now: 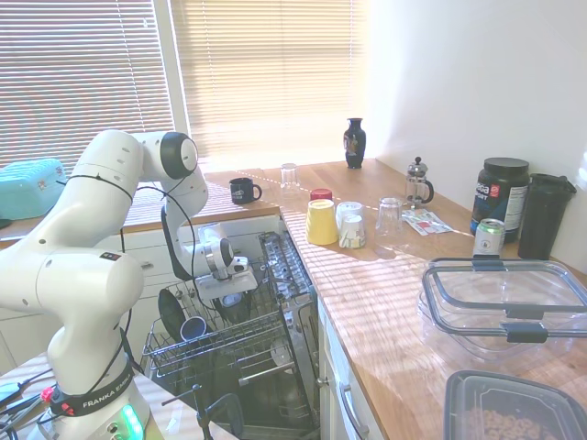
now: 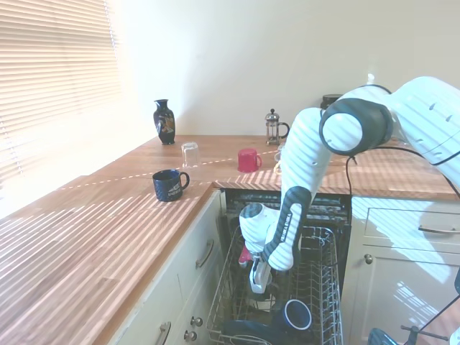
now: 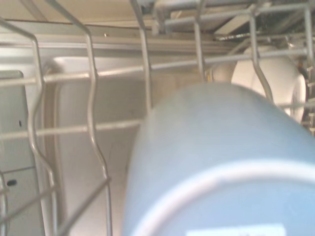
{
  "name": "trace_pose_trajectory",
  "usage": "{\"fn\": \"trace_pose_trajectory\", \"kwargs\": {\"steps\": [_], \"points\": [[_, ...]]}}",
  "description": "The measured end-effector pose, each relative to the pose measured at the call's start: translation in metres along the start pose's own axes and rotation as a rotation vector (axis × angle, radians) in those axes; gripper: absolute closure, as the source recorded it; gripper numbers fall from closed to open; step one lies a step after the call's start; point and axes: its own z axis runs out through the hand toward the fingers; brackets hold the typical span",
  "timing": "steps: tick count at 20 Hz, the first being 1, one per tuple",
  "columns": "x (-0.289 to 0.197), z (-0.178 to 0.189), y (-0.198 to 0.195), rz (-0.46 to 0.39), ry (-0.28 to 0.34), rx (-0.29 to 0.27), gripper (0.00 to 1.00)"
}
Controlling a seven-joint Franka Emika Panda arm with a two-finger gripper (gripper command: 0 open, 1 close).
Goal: Take a mug cup out of the rack
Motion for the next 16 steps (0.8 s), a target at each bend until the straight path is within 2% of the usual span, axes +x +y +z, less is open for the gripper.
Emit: {"fn": "trace_pose_trajectory", "kwargs": {"steps": [2,3,16], "points": [[0.002,0.003,-0.001,-0.007,0.002,-0.004,0.0],[0.002,0.005,-0.001,-0.008,0.002,-0.006,1.0],[-0.001,0.023,0.004,0.016,0.018,0.022,1.0]]}}
